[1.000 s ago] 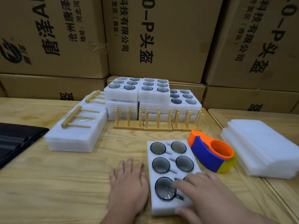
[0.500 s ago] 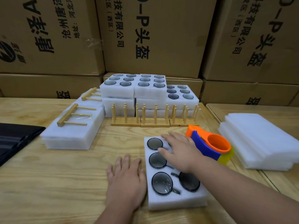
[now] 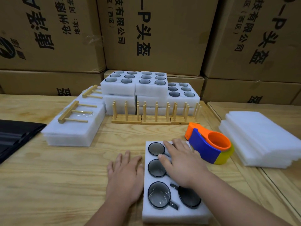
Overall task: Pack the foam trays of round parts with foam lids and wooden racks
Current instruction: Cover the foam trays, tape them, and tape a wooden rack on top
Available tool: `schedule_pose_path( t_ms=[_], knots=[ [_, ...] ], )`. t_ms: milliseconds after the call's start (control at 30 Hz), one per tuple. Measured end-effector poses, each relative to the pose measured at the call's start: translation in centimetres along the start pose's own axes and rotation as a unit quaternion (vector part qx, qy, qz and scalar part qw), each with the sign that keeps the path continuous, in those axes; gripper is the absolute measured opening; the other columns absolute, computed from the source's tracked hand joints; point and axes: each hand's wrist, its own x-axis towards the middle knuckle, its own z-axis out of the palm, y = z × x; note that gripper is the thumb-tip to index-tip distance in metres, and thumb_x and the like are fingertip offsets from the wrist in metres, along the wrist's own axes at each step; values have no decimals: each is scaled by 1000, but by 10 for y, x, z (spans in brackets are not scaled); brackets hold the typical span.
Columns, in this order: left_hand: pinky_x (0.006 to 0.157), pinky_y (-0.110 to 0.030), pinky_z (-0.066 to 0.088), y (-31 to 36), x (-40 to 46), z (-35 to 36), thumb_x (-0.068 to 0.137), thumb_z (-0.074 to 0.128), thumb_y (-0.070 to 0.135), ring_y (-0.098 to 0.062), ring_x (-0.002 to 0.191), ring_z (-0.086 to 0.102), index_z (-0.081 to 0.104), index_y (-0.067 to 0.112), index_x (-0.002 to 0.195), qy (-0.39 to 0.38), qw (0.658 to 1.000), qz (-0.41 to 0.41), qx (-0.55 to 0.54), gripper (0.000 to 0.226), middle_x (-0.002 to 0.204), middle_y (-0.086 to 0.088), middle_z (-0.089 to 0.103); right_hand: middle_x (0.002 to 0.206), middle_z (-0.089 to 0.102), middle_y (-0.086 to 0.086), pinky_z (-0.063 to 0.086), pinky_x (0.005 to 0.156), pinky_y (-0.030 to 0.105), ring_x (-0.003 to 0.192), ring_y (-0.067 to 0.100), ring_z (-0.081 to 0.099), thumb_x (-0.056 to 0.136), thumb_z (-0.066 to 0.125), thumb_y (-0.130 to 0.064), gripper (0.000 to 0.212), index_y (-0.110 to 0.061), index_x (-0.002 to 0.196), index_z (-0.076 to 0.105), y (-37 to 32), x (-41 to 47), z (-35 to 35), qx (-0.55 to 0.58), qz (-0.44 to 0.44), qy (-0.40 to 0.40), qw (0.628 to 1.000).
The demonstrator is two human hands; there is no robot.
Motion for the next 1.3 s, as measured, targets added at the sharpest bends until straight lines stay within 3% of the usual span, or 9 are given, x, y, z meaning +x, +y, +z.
schedule_pose_path(
  t_ms=[267,433,533,633,733,867,1000,1167,1300],
  knots=[
    [125,-45,-4,4,5,-12,108,18,45,-16,157,1,37,44,153,-48,995,-39,-76,49,171,8,12,172,-5,-8,6,126,45,156,9,-10,100,21,-66,79,-22,164,4,1,-7,-4,39,9,-4,999],
    [124,-32,12,49,-10,-27,107,35,35,-10,153,17,42,22,152,-54,954,15,-294,47,164,7,27,171,-7,-6,2,127,46,156,10,-12,102,21,-62,75,-21,164,5,0,-17,-9,40,4,-17,999],
    [127,-36,6,77,-31,-21,104,33,39,-11,156,-4,29,24,157,-40,977,141,-156,55,169,10,6,171,-12,-5,2,127,48,156,12,-16,103,27,-54,76,-21,164,-4,0,-33,-2,8,-3,-24,1000],
    [126,-40,-6,87,-44,-9,103,16,51,-7,156,-10,2,38,162,-51,987,151,1,62,170,14,-1,169,-20,-6,1,128,43,154,13,-22,102,33,-52,81,-24,163,-12,4,-50,4,-13,-12,-26,999],
    [126,-41,-7,91,-47,-8,102,11,55,-8,156,-6,1,40,162,-56,987,142,41,62,171,12,5,170,-18,-4,0,128,37,154,13,-22,104,31,-50,77,-22,163,-10,6,-53,2,-8,-22,-13,1000],
    [127,-40,-5,89,-45,-11,101,10,59,-6,156,-5,2,43,161,-65,986,147,42,63,170,14,6,171,-11,0,-22,118,22,149,8,-25,104,34,-46,76,-18,164,-4,4,-53,2,-3,-65,6,998],
    [127,-39,3,77,-44,-16,93,7,69,-2,155,-5,13,46,160,-56,986,155,22,71,170,18,4,171,-8,-8,11,128,35,154,8,-19,103,29,-53,71,-27,164,3,7,-54,9,62,-17,9,998],
    [118,-27,22,43,-52,-18,100,31,63,10,149,4,39,61,143,-48,983,127,-124,44,163,31,4,168,-6,-23,18,123,34,154,1,-11,95,39,-64,72,-42,161,18,15,-66,15,163,29,46,985],
    [120,-22,19,4,-73,-16,95,27,65,4,145,33,37,65,138,-17,964,143,-224,44,146,39,35,161,-6,-36,21,116,21,141,-18,2,83,43,-71,81,-47,158,23,24,-79,20,296,38,53,953]
  ],
)
